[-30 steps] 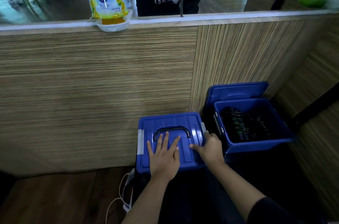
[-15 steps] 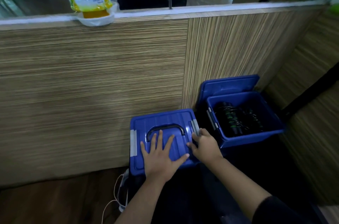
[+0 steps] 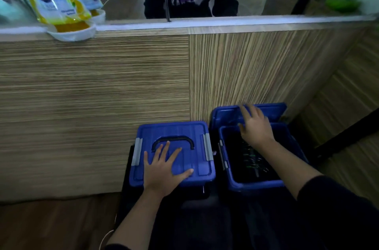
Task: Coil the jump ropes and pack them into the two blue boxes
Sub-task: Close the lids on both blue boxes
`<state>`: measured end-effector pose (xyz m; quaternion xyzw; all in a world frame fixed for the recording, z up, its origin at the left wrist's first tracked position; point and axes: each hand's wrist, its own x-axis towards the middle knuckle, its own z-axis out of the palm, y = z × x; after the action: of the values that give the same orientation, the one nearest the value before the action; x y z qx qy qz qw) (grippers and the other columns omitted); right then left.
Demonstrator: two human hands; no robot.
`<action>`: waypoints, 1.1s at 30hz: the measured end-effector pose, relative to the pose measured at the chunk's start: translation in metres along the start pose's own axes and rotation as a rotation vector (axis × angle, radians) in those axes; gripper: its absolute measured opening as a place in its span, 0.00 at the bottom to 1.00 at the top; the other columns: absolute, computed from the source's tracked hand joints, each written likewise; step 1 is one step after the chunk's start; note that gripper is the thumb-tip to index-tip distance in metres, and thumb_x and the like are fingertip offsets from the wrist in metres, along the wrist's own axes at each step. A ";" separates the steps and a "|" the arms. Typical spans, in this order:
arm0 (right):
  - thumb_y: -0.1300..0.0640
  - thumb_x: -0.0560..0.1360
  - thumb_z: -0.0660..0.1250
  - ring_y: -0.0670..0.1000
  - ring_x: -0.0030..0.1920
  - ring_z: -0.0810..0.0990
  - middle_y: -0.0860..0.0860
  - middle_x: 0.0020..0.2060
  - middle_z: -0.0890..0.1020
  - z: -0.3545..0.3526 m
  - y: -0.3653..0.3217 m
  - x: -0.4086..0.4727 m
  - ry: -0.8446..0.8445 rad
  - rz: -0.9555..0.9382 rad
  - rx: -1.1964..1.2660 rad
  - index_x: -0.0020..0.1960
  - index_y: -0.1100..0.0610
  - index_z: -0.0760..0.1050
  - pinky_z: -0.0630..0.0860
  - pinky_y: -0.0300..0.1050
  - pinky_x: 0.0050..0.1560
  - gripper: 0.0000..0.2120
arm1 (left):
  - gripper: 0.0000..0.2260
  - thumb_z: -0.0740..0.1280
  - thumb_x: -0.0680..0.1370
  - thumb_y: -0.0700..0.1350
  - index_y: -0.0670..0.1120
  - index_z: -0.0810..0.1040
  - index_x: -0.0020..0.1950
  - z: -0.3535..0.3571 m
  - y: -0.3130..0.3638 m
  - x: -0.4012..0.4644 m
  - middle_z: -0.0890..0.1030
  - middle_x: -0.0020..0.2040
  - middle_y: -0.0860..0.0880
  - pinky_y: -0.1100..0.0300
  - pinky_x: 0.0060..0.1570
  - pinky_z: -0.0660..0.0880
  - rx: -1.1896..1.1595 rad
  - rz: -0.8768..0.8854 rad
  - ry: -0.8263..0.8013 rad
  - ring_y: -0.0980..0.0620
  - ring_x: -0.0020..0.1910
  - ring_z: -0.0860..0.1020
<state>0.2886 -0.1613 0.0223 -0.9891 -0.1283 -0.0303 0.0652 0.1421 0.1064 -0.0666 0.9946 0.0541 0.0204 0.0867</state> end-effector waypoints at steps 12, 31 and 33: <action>0.59 0.81 0.55 0.58 0.64 0.67 0.56 0.62 0.69 -0.013 0.026 0.035 -0.072 -0.028 -0.014 0.65 0.57 0.68 0.61 0.60 0.66 0.13 | 0.44 0.47 0.69 0.77 0.52 0.52 0.78 -0.007 0.090 0.002 0.46 0.79 0.53 0.32 0.67 0.35 -0.084 -0.139 -0.152 0.52 0.77 0.39; 0.54 0.77 0.59 0.55 0.61 0.78 0.55 0.56 0.81 -0.037 0.103 -0.086 0.245 -0.462 0.154 0.58 0.59 0.75 0.70 0.56 0.64 0.14 | 0.33 0.49 0.79 0.65 0.49 0.48 0.79 -0.003 0.117 0.003 0.42 0.79 0.52 0.36 0.66 0.30 -0.184 -0.242 -0.203 0.51 0.77 0.37; 0.51 0.75 0.58 0.54 0.61 0.78 0.53 0.54 0.82 -0.032 0.099 -0.096 0.195 -0.536 0.095 0.55 0.56 0.77 0.70 0.59 0.64 0.15 | 0.25 0.53 0.82 0.57 0.48 0.57 0.77 0.000 0.122 0.000 0.53 0.79 0.52 0.42 0.69 0.30 -0.280 -0.136 -0.070 0.53 0.78 0.47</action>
<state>0.2205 -0.2841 0.0348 -0.9082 -0.3795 -0.1353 0.1133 0.1543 -0.0128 -0.0451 0.9669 0.1149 -0.0126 0.2274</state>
